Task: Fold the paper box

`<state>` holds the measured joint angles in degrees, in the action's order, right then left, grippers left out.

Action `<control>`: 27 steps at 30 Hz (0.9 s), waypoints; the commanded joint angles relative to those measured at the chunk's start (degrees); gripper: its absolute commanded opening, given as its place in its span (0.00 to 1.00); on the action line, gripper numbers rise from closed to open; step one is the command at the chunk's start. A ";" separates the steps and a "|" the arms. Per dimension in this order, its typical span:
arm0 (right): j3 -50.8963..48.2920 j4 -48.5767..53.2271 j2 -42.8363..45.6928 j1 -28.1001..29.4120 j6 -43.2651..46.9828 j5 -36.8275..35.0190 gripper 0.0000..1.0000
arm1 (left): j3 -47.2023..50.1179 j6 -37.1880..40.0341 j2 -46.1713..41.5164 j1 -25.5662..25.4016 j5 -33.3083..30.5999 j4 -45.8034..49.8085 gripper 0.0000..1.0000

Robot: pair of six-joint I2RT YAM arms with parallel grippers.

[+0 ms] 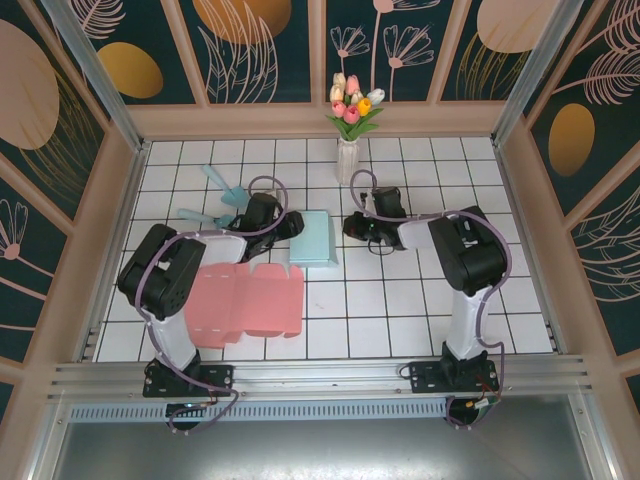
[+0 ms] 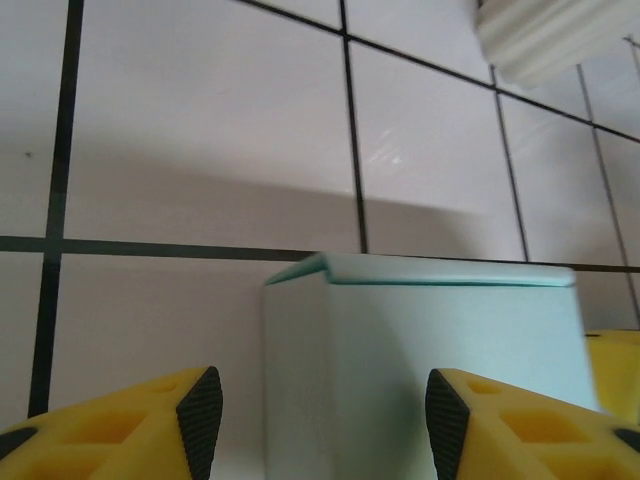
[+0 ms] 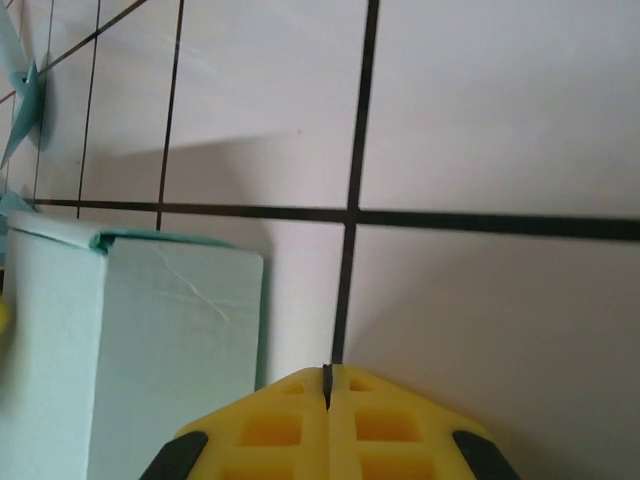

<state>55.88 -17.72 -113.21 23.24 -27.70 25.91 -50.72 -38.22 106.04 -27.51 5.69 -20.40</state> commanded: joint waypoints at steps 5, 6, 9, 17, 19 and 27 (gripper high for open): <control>6.42 8.17 -6.58 0.80 3.77 3.71 0.00 | -4.65 3.52 5.61 -0.24 9.63 -4.63 0.58; 7.38 8.48 -7.27 1.06 4.08 4.31 0.00 | -4.65 3.14 6.21 -0.34 11.50 -5.72 0.58; 10.08 9.21 -8.94 2.50 5.37 6.51 0.00 | -4.65 0.89 8.56 -0.89 16.24 -9.38 0.57; 13.33 9.63 -9.39 6.73 9.33 12.47 0.00 | -8.43 -1.59 11.71 -4.39 21.78 -12.95 0.56; 12.19 9.37 -8.13 6.11 9.16 11.19 0.00 | -8.28 -1.31 10.67 -4.40 20.10 -11.76 0.56; 2.84 9.38 1.22 1.09 4.14 0.75 0.00 | -6.17 -1.79 5.78 -2.86 5.41 -2.27 0.58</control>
<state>62.59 -9.78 -115.79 23.53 -21.78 28.16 -57.30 -38.09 113.71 -28.60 10.98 -26.39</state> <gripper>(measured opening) 0.048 0.572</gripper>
